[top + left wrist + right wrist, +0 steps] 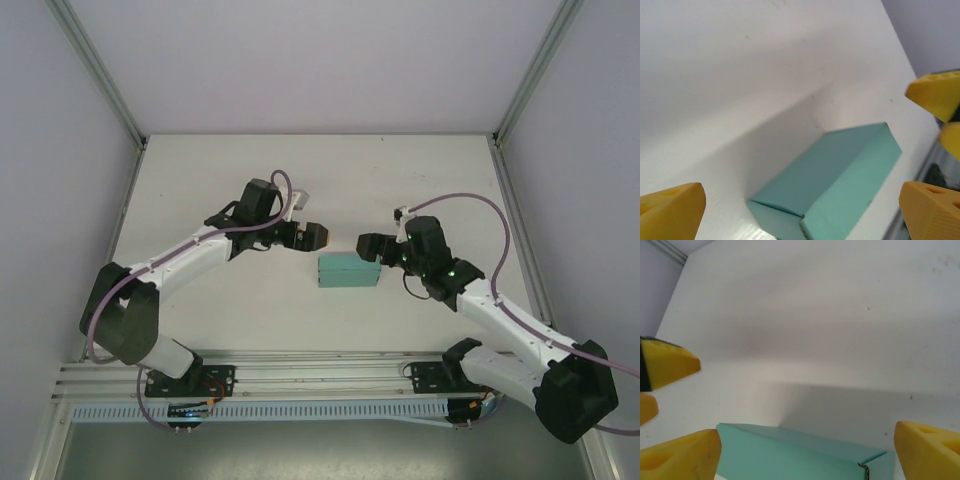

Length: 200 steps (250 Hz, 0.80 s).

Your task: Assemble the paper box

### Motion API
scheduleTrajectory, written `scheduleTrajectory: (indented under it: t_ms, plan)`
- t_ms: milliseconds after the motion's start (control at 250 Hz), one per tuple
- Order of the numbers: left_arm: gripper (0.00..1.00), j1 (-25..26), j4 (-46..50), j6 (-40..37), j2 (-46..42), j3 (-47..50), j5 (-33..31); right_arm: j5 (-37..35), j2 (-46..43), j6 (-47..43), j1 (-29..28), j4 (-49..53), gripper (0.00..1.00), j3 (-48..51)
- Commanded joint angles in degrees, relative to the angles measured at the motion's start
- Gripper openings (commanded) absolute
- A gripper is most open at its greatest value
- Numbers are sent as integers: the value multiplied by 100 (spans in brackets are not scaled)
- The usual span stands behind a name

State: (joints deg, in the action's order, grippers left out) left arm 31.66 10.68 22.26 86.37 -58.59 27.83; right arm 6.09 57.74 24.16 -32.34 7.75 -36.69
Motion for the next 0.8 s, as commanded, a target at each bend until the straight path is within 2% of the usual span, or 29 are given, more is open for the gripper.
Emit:
scheduleTrajectory:
  t_ms: [0, 40, 100, 160, 268, 400, 520, 656, 795]
  plan:
    - [98, 3, 537, -137, -253, -162, -1552, 729, 144, -1927, -18, 614, 99, -469]
    - [99, -51, 545, -134, -323, -149, -1850, 1249, 235, -2720, -18, 808, 99, -604]
    - [99, -195, 494, -143, -454, -49, -1915, 1794, 395, -4004, -18, 1219, 99, -806]
    - [99, -403, 460, -77, -616, 91, -1911, 1849, 583, -5065, -18, 1576, 99, -990]
    - [99, -787, 309, 85, -929, 480, -2062, 1837, 1045, -6174, -18, 2029, 99, -1448]
    - [98, -1049, 393, 196, -1098, 782, -2320, 2464, 1741, -7341, -53, 2965, 99, -2058]
    - [99, -1132, 448, 137, -1113, 895, -2403, 2283, 2386, -7751, -175, 3426, 98, -2416]
    - [98, -1171, 457, 82, -1052, 927, -2435, 1899, 3050, -7864, -196, 3657, 95, -2838]
    - [98, -1184, 552, 50, -1003, 875, -2616, 1498, 3665, -7944, -476, 3933, 95, -3148]
